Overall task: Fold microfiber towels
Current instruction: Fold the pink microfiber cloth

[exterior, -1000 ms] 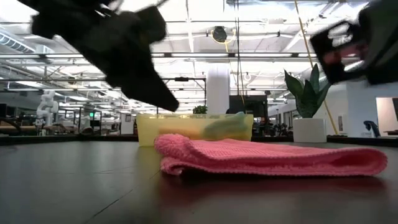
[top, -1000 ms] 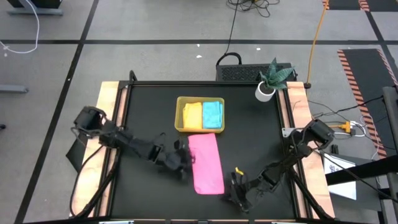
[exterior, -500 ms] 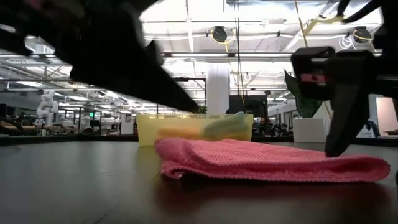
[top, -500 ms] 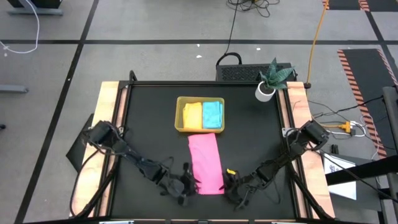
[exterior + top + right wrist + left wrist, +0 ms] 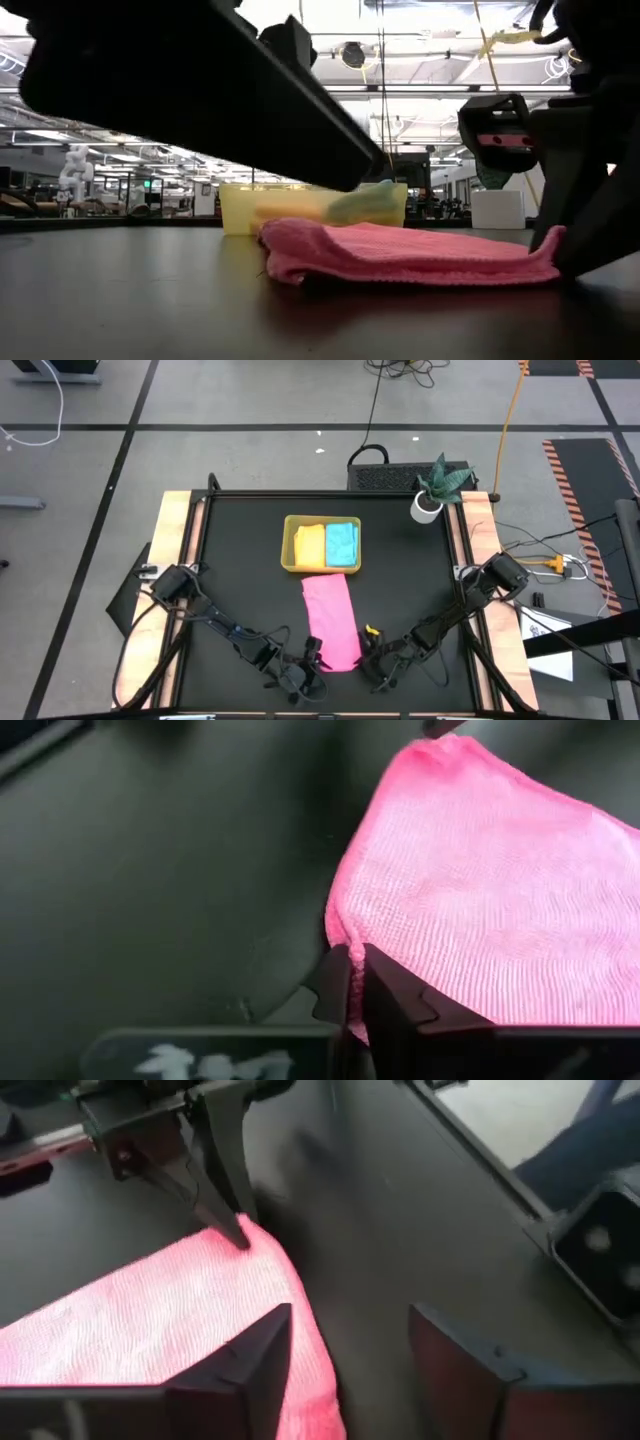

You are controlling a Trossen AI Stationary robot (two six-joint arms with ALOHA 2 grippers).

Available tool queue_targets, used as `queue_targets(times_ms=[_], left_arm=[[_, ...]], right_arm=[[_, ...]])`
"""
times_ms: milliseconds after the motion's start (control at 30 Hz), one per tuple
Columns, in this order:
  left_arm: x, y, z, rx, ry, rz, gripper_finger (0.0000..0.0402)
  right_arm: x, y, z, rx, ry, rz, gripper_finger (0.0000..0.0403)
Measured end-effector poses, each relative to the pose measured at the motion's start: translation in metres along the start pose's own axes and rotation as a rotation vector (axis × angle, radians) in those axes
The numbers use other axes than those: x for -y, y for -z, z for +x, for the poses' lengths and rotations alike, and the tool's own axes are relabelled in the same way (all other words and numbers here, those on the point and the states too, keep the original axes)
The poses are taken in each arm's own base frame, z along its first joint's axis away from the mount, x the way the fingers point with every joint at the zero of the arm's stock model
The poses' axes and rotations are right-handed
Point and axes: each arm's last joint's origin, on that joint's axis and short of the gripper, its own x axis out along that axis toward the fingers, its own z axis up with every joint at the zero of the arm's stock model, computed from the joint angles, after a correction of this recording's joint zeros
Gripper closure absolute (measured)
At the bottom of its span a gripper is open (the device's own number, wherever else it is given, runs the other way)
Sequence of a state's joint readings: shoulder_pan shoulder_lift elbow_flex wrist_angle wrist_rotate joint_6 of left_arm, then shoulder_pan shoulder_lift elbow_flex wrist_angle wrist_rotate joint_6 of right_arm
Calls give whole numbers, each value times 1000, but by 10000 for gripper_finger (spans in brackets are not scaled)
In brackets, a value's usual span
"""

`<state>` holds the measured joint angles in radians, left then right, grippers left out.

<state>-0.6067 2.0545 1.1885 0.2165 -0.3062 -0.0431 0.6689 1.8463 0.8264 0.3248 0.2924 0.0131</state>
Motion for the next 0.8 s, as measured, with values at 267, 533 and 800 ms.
queue_targets(times_ms=[267, 533, 800], left_arm=[[7, 10, 13, 43, -129, 22, 157], [21, 20, 16, 54, -296, 62, 172], [31, 20, 11, 73, -373, 87, 209]], right_arm=[[6, -19, -20, 90, -7, 219, 399], [12, -32, -34, 156, 11, 289, 400], [20, -29, -32, 126, 75, 332, 400]])
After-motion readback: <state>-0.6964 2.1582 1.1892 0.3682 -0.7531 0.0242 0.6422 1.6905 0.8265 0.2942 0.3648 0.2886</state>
